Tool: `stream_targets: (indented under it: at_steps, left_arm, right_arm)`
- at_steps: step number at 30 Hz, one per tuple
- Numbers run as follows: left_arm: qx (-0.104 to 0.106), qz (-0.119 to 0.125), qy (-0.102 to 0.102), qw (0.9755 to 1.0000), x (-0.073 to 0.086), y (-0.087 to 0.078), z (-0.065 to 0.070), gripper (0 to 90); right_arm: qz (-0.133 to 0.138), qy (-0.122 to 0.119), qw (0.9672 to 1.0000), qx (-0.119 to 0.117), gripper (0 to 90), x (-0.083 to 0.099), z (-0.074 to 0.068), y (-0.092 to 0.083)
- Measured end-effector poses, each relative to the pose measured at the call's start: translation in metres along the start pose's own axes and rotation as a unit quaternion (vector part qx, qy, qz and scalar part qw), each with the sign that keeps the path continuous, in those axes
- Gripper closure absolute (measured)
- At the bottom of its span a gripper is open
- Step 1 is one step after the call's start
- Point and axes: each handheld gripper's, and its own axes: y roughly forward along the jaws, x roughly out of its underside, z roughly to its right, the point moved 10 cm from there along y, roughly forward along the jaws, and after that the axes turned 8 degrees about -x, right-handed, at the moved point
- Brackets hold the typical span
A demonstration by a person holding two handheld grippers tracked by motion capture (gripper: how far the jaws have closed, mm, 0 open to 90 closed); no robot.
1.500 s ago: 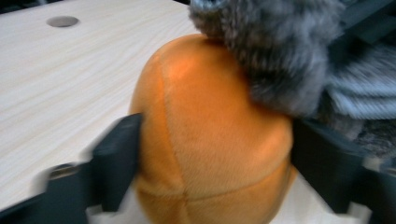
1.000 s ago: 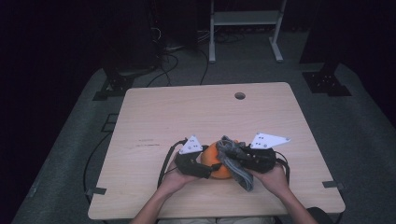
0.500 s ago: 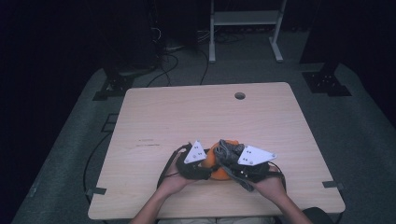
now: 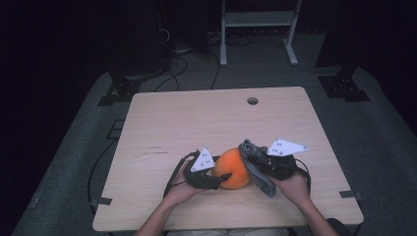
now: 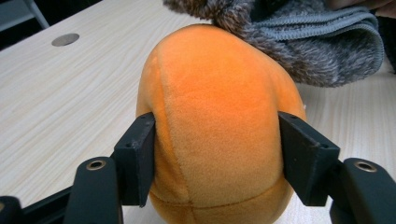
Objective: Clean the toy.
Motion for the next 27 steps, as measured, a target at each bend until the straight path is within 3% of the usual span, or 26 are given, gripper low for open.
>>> stream_targets:
  at_steps: [2, 3, 4, 5, 6, 7, 10, 11, 13, 14, 16, 17, 18, 19, 20, 21, 22, 23, 25, 27]
  left_arm:
    - [0.007, -0.003, -0.024, 0.9997, -0.001, 0.0, -0.002, 27.7]
    - [0.018, -0.007, -0.048, 0.9987, -0.002, 0.0, -0.004, 22.3]
    - [0.033, -0.007, -0.079, 0.9963, -0.002, 0.0, -0.006, 17.6]
    - [0.051, -0.004, -0.116, 0.9919, -0.002, 0.0, -0.009, 16.4]
    - [0.054, -0.004, -0.119, 0.9914, 0.0, 0.0, -0.01, 19.7]
    - [0.047, -0.001, -0.108, 0.993, 0.002, -0.001, -0.011, 26.0]
    - [0.018, 0.008, -0.034, 0.9992, -0.003, -0.003, -0.002, 37.7]
    - [0.01, 0.01, -0.003, 0.9999, -0.006, -0.003, 0.003, 38.9]
    - [-0.003, 0.013, 0.055, 0.9984, -0.009, -0.003, 0.012, 39.4]
    - [-0.004, 0.012, 0.061, 0.998, -0.009, -0.004, 0.013, 39.3]
    - [0.002, 0.013, 0.045, 0.9989, -0.008, -0.005, 0.01, 36.3]
    - [0.004, 0.015, 0.024, 0.9996, -0.008, -0.004, 0.007, 31.3]
    - [0.013, 0.014, -0.011, 0.9998, -0.009, -0.003, 0.004, 25.4]
    - [0.018, 0.008, -0.029, 0.9994, -0.009, -0.002, 0.003, 19.3]
    - [0.026, -0.001, -0.048, 0.9985, -0.008, 0.001, 0.002, 17.5]
    - [0.028, -0.005, -0.054, 0.9981, -0.007, 0.001, 0.002, 18.8]
    - [0.025, -0.001, -0.054, 0.9982, -0.007, 0.001, 0.003, 23.8]
    - [0.018, 0.002, -0.04, 0.999, -0.008, 0.001, 0.004, 28.0]
    - [-0.001, 0.008, 0.016, 0.9998, -0.008, -0.001, 0.008, 37.6]
    - [-0.004, 0.007, 0.044, 0.999, -0.006, -0.003, 0.01, 41.3]
  right_arm:
    - [0.0, 0.014, 0.9998, -0.014, 74.7, 0.002, -0.002, 0.002]
    - [0.001, 0.019, 0.9996, -0.021, 74.7, 0.003, -0.004, 0.002]
    - [0.0, 0.019, 0.9994, -0.028, 74.8, 0.004, -0.007, 0.003]
    - [-0.002, 0.017, 0.9992, -0.035, 74.8, 0.005, -0.011, 0.003]
    - [-0.004, 0.01, 0.9991, -0.042, 74.8, 0.005, -0.017, 0.003]
    - [-0.005, 0.0, 0.9991, -0.041, 74.8, 0.004, -0.021, 0.003]
    - [0.011, -0.011, 0.9982, -0.059, 75.0, -0.007, -0.032, 0.001]
    - [0.019, -0.019, 0.9974, -0.067, 75.0, -0.013, -0.038, 0.001]
    - [0.025, -0.038, 0.9966, -0.069, 75.0, -0.021, -0.048, 0.003]
    - [0.022, -0.042, 0.9967, -0.066, 75.0, -0.022, -0.048, 0.004]
    - [0.019, -0.033, 0.9972, -0.064, 75.2, -0.019, -0.042, 0.004]
    - [0.017, -0.027, 0.9977, -0.061, 75.2, -0.015, -0.037, 0.004]
    - [0.015, -0.022, 0.9981, -0.056, 75.3, -0.012, -0.033, 0.003]
    - [0.012, -0.015, 0.9984, -0.052, 75.3, -0.009, -0.03, 0.002]
    - [0.013, -0.012, 0.9984, -0.053, 75.4, -0.008, -0.029, 0.001]
    - [0.014, -0.008, 0.9982, -0.058, 75.3, -0.008, -0.031, 0.0]
    - [0.015, -0.012, 0.9981, -0.059, 75.4, -0.011, -0.034, 0.0]
    - [0.017, -0.015, 0.9977, -0.063, 75.4, -0.013, -0.037, 0.0]
    - [0.021, -0.03, 0.9963, -0.078, 75.4, -0.018, -0.047, 0.003]
    - [0.015, -0.042, 0.9963, -0.073, 75.5, -0.02, -0.05, 0.007]
